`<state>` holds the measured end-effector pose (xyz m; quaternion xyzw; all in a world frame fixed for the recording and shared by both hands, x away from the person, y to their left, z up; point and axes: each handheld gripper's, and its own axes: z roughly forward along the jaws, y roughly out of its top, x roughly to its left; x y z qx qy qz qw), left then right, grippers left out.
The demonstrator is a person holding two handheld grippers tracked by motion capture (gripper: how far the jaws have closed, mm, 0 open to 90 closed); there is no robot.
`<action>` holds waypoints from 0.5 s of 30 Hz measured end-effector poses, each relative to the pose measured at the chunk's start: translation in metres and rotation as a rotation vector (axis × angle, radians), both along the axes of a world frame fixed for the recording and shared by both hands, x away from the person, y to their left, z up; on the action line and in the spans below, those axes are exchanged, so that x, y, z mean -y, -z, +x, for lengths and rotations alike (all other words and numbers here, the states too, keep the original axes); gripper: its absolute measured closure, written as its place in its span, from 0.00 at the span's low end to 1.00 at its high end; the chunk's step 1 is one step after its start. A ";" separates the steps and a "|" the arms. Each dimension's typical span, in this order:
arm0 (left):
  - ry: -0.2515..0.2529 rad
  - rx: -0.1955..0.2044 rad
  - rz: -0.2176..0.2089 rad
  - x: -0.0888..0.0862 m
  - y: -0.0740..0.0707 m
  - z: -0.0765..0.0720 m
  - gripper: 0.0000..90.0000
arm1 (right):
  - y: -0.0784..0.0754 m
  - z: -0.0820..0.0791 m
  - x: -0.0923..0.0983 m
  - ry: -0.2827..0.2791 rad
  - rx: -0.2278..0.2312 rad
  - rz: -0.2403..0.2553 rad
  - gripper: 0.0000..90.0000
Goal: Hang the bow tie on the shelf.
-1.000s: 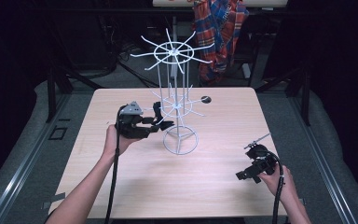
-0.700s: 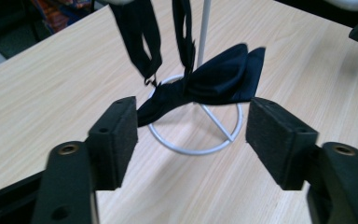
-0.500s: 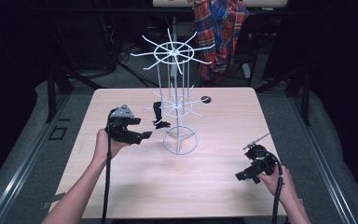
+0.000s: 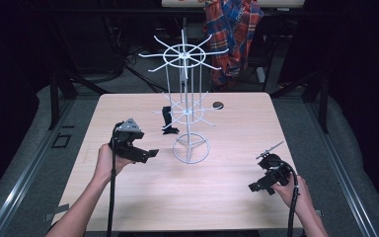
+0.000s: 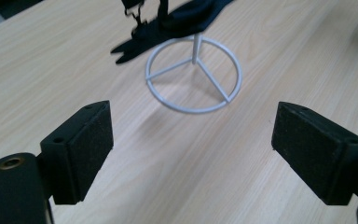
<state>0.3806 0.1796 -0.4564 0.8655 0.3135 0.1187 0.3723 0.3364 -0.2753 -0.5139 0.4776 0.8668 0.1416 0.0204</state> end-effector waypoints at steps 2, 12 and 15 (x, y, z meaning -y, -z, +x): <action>-0.011 -0.017 0.007 -0.001 0.003 -0.003 0.11 | 0.002 0.000 -0.001 0.003 -0.005 0.033 0.14; -0.028 -0.056 0.106 -0.006 0.016 -0.021 0.05 | 0.003 0.000 -0.001 -0.004 -0.020 0.045 0.14; -0.040 -0.067 0.134 -0.008 0.020 -0.025 0.04 | 0.005 0.000 -0.002 -0.025 -0.028 0.050 0.14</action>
